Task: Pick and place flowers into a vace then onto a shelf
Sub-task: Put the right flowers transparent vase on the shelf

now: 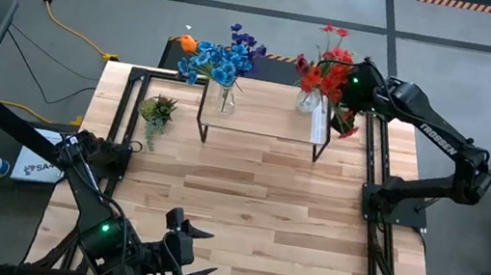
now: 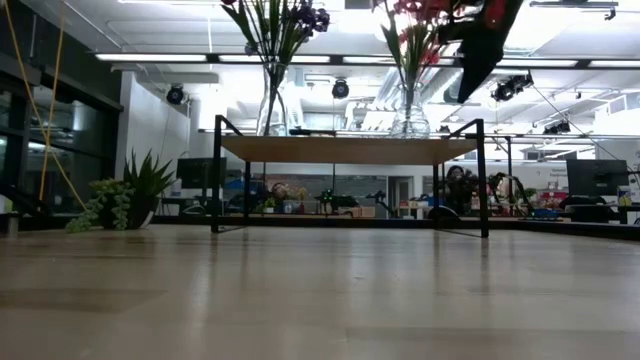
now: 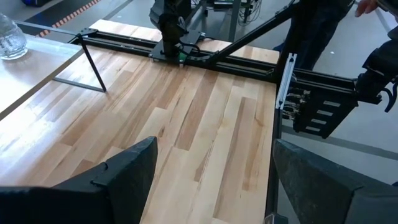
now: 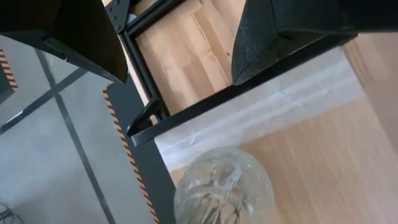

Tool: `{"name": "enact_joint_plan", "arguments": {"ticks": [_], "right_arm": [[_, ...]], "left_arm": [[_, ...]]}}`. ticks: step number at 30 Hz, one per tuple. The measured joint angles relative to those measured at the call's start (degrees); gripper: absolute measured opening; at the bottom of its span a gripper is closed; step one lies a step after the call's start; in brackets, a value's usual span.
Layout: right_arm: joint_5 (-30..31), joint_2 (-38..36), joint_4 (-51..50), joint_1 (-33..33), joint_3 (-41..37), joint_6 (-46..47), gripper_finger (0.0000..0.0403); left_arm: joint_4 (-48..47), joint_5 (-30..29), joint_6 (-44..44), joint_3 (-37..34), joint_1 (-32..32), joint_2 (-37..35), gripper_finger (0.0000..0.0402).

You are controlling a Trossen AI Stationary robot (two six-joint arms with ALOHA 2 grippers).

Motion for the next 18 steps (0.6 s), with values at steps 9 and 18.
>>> {"name": "enact_joint_plan", "arguments": {"ticks": [9, 18], "right_arm": [[-1.4, 0.0, -2.5, 0.0, 0.0, -1.6, 0.0277], [0.0, 0.0, -4.2, 0.0, 0.0, -3.5, 0.0277]], "left_arm": [[0.0, 0.0, 0.0, 0.0, 0.0, 0.0, 0.0353], [0.0, 0.1, 0.0, 0.0, 0.0, 0.0, 0.0353]]}}
